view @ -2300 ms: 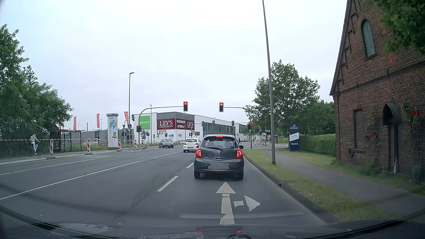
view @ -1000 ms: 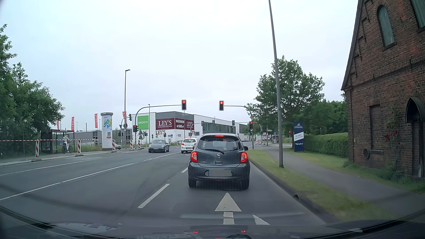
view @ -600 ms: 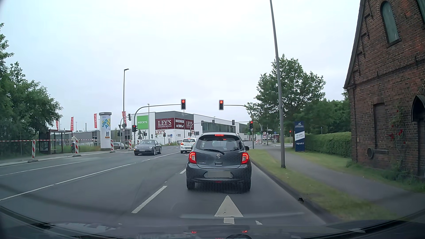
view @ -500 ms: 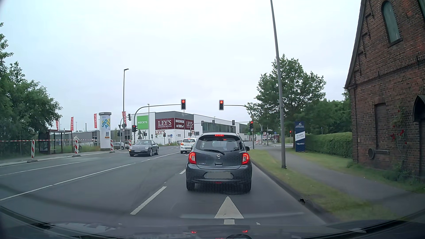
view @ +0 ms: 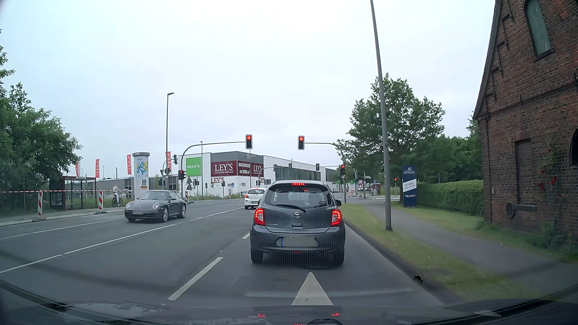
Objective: Follow the waypoints while adhering to traffic rules and regulations
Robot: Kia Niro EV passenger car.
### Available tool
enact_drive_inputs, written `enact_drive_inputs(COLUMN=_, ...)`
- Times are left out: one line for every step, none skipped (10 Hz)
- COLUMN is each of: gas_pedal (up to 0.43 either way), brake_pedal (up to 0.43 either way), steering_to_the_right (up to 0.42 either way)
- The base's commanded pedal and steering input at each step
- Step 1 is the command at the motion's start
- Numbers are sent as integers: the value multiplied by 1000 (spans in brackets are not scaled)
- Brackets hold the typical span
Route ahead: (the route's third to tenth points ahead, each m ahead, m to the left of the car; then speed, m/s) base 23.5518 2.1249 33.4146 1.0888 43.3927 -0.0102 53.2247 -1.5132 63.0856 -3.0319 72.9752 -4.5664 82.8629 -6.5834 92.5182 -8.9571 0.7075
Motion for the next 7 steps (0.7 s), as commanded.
enact_drive_inputs(gas_pedal=0, brake_pedal=67, steering_to_the_right=-2)
enact_drive_inputs(gas_pedal=0, brake_pedal=73, steering_to_the_right=-2)
enact_drive_inputs(gas_pedal=0, brake_pedal=79, steering_to_the_right=-2)
enact_drive_inputs(gas_pedal=0, brake_pedal=91, steering_to_the_right=-2)
enact_drive_inputs(gas_pedal=0, brake_pedal=91, steering_to_the_right=-2)
enact_drive_inputs(gas_pedal=0, brake_pedal=91, steering_to_the_right=-2)
enact_drive_inputs(gas_pedal=0, brake_pedal=104, steering_to_the_right=-2)
